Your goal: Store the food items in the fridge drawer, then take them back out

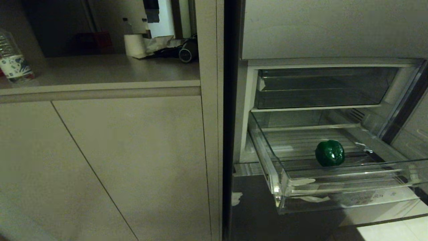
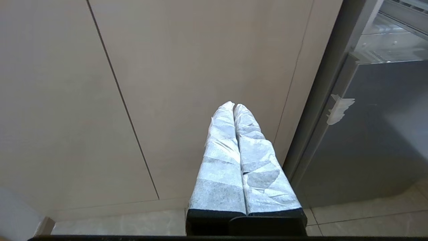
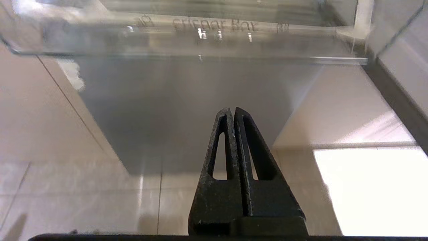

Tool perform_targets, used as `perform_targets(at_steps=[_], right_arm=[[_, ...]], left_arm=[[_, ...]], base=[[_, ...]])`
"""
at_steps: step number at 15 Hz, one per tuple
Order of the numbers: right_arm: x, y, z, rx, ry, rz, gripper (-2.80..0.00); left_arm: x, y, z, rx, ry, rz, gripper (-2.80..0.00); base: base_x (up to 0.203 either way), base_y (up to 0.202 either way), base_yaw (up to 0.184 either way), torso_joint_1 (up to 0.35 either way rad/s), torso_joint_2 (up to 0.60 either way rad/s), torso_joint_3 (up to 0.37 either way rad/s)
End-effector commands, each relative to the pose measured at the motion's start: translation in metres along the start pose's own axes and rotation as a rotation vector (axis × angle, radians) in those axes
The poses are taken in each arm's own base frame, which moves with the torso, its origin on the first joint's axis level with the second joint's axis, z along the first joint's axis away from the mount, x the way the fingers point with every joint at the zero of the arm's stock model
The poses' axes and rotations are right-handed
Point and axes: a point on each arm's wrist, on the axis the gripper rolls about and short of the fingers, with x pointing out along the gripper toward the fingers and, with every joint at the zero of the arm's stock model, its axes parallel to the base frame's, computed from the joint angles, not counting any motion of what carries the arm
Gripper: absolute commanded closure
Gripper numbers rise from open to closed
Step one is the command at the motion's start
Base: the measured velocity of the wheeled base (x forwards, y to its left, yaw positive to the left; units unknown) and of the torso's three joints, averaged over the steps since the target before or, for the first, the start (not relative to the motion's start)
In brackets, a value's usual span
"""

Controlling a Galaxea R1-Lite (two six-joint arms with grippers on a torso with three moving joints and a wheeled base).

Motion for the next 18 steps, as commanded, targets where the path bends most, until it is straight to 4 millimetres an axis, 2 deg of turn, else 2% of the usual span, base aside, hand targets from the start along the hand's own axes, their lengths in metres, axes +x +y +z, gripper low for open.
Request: perform_targets(at_steps=[1,4,13,18], right_arm=[[-0.007,0.001,-0.012,-0.011,-0.086,0.029,0.0],[-0.018,0.001,-0.016,-0.013,-0.239,0.033,0.0],[-0.018,0.0,-0.016,0.073,-0.235,0.026,0.0],[-0.018,0.0,-0.016,0.084,-0.235,0.027,0.0]], left_arm=[[0.0,0.0,0.0,0.0,0.0,0.0,0.0],[0.0,0.0,0.0,0.0,-0.001,0.0,0.0],[0.0,0.0,0.0,0.0,-0.001,0.0,0.0],[0.0,0.0,0.0,0.0,-0.001,0.0,0.0]], base=[[0.0,0.0,0.0,0.0,0.0,0.0],[0.0,0.0,0.0,0.0,0.0,0.0],[0.0,0.0,0.0,0.0,0.0,0.0],[0.0,0.007,-0.161,0.005,0.0,0.005]])
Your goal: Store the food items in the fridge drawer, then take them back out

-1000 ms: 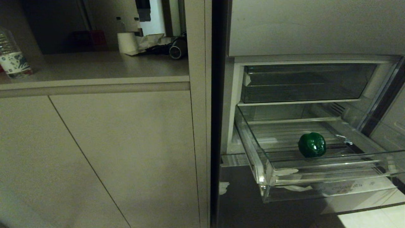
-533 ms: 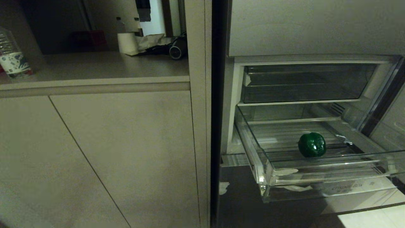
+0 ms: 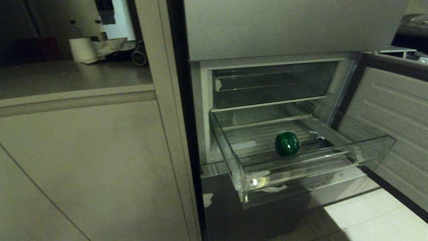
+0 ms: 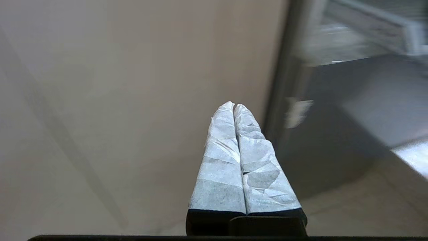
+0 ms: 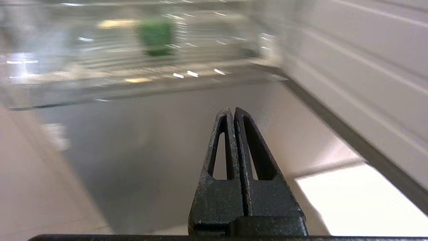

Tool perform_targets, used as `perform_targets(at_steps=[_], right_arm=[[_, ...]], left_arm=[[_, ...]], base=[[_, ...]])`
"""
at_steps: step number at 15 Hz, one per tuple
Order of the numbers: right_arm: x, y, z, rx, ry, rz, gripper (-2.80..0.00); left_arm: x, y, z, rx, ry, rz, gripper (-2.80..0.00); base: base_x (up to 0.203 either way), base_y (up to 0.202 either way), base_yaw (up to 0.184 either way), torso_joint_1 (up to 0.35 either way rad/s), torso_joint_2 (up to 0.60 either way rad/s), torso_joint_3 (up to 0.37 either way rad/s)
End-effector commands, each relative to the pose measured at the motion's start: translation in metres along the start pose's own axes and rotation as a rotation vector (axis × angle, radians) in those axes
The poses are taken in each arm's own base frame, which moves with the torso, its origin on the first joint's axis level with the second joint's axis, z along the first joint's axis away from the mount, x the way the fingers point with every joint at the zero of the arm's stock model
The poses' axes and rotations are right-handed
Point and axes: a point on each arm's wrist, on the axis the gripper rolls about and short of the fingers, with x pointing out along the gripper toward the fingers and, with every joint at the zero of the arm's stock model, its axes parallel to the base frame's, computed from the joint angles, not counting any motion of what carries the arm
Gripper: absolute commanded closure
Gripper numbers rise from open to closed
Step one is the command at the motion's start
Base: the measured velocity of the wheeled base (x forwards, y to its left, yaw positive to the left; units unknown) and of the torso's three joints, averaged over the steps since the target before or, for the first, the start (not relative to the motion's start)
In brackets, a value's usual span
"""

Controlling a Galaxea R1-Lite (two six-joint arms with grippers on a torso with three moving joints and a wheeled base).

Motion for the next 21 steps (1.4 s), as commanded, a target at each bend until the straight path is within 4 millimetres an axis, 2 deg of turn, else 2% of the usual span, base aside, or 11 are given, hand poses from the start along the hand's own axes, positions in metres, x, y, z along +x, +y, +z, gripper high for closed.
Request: perform_targets(at_steps=[1,15,19,20,21], right_arm=[[0.002,0.0,-0.009,0.0,0.028,-0.001,0.0],[0.002,0.0,-0.008,0.009,0.026,-0.001,0.0],[0.002,0.0,-0.008,-0.003,0.026,-0.002,0.0],[0.0,0.0,-0.003,-0.011,0.009,-0.012,0.0],[-0.002,-0.001,0.011,-0.01,-0.026,-0.038,0.0]], left_arm=[[0.0,0.0,0.0,0.0,-0.001,0.001,0.0],[0.0,0.0,0.0,0.0,-0.001,0.001,0.0],[0.0,0.0,0.0,0.0,-0.001,0.001,0.0],[0.0,0.0,0.0,0.0,-0.001,0.001,0.0],[0.0,0.0,0.0,0.0,-0.001,0.001,0.0]], base=[[0.002,0.004,-0.178,0.012,0.0,0.006],[-0.001,0.008,-0.175,0.002,0.0,0.002],[-0.001,0.004,-0.09,0.001,0.0,0.002],[0.0,0.0,0.0,0.0,0.0,0.0],[0.0,0.0,0.0,0.0,0.0,0.0]])
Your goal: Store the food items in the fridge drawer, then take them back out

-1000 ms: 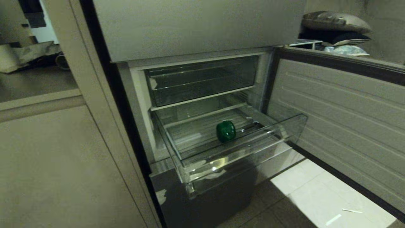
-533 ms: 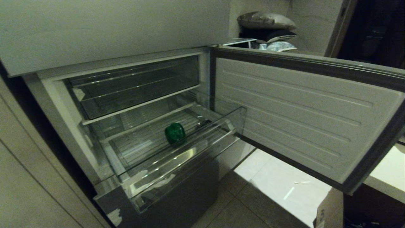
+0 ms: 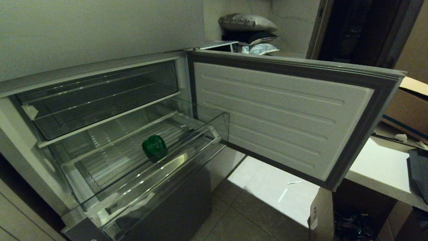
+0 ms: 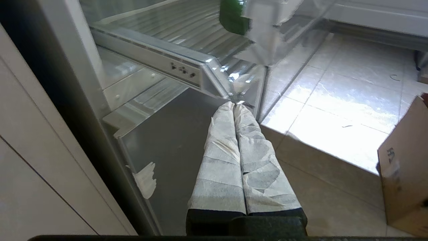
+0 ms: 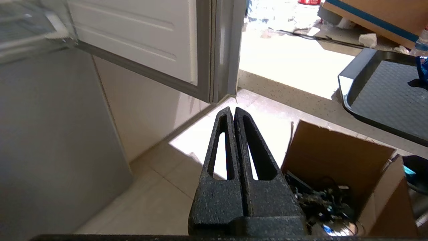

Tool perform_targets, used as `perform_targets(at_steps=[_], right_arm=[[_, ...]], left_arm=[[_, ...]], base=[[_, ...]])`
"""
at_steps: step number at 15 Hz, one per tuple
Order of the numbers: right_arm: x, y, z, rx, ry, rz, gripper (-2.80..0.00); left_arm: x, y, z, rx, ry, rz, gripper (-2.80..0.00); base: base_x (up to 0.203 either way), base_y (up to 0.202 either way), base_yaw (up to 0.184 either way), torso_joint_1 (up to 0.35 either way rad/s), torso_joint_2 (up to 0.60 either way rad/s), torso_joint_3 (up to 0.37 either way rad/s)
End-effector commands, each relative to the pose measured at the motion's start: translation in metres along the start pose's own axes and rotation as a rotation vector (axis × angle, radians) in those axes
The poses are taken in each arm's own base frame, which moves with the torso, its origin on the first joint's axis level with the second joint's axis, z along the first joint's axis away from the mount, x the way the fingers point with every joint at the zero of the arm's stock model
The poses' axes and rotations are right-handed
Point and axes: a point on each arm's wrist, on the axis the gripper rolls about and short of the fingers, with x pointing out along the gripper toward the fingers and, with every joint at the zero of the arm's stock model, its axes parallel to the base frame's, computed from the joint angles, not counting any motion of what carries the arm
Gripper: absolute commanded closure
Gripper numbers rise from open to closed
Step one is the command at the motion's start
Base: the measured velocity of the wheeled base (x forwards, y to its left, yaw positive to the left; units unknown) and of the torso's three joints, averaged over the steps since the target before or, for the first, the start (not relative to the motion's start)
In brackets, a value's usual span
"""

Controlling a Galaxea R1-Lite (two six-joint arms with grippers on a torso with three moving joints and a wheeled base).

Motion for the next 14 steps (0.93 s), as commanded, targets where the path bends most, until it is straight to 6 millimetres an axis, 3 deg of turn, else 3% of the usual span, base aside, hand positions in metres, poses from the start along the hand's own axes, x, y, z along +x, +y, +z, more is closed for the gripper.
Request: perform_targets(at_steps=[1,3,5,8,9,14], right_arm=[[-0.005,-0.001,0.031,0.008,-0.056,-0.059,0.0],[0.003,-0.003,0.07,0.038,-0.009,-0.149,0.0],[0.027,-0.003,0.104,0.115,0.071,-0.297,0.0],[0.067,-0.02,0.123,0.225,0.144,-0.654,0.0],[0.078,-0.031,0.124,0.258,0.154,-0.733,-2.8],[0.124,-0.112,0.101,0.417,0.271,-0.9,-2.8]], left_arm=[[0.0,0.0,0.0,0.0,-0.001,0.0,0.0],[0.0,0.0,0.0,0.0,-0.001,0.0,0.0],[0.0,0.0,0.0,0.0,-0.001,0.0,0.0],[0.0,0.0,0.0,0.0,-0.001,0.0,0.0],[0.0,0.0,0.0,0.0,-0.001,0.0,0.0],[0.0,0.0,0.0,0.0,-0.001,0.0,0.0]], base=[[0.0,0.0,0.0,0.0,0.0,0.0],[0.0,0.0,0.0,0.0,0.0,0.0],[0.0,0.0,0.0,0.0,0.0,0.0],[0.0,0.0,0.0,0.0,0.0,0.0],[0.0,0.0,0.0,0.0,0.0,0.0],[0.0,0.0,0.0,0.0,0.0,0.0]])
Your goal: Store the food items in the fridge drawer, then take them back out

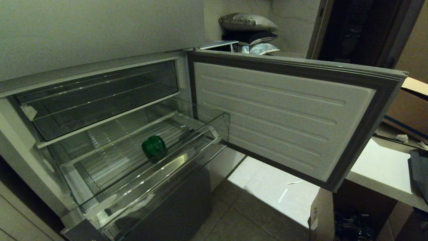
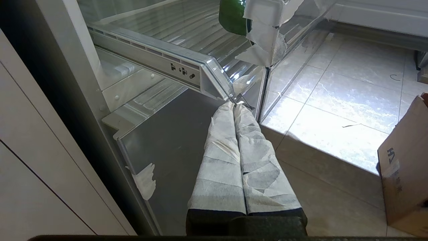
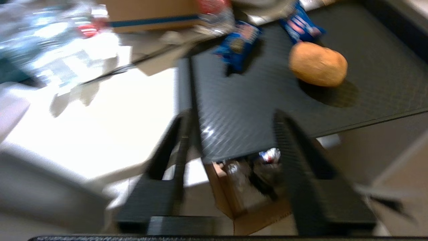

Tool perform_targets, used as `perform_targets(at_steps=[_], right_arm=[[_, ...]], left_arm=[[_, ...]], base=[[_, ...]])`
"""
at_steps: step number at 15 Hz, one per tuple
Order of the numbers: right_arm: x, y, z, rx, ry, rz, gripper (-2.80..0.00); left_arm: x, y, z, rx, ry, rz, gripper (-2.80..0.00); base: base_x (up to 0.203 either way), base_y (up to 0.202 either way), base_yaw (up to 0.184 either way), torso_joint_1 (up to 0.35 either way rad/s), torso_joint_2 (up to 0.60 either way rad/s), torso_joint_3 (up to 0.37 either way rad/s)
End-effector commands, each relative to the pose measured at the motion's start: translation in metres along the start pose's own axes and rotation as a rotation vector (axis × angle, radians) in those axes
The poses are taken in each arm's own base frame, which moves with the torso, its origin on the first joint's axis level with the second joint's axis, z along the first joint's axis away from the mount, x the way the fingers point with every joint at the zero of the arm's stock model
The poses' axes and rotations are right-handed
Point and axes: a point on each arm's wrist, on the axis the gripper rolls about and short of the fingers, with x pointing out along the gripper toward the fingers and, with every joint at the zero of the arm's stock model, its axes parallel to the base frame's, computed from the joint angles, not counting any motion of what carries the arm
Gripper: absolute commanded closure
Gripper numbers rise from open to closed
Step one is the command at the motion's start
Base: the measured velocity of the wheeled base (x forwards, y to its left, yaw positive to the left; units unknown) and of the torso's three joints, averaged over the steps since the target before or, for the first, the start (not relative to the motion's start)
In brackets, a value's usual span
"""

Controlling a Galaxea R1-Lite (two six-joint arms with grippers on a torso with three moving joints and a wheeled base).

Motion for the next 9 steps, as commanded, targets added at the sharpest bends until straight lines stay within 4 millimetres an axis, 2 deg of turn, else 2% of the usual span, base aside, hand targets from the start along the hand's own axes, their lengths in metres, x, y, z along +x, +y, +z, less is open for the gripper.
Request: perform_targets(at_steps=[1,4,5,9], right_arm=[[0.065,-0.023,-0.009,0.041,0.128,-0.123,-2.8],[0.106,-0.047,-0.015,0.053,0.115,-0.19,-2.8],[0.113,-0.058,-0.014,0.034,0.103,-0.223,-2.8],[0.127,-0.076,-0.013,0.004,0.121,-0.281,-2.8]], left_arm=[[0.0,0.0,0.0,0.0,-0.001,0.0,0.0],[0.0,0.0,0.0,0.0,-0.001,0.0,0.0],[0.0,0.0,0.0,0.0,-0.001,0.0,0.0],[0.0,0.0,0.0,0.0,-0.001,0.0,0.0]], base=[[0.0,0.0,0.0,0.0,0.0,0.0],[0.0,0.0,0.0,0.0,0.0,0.0],[0.0,0.0,0.0,0.0,0.0,0.0],[0.0,0.0,0.0,0.0,0.0,0.0]])
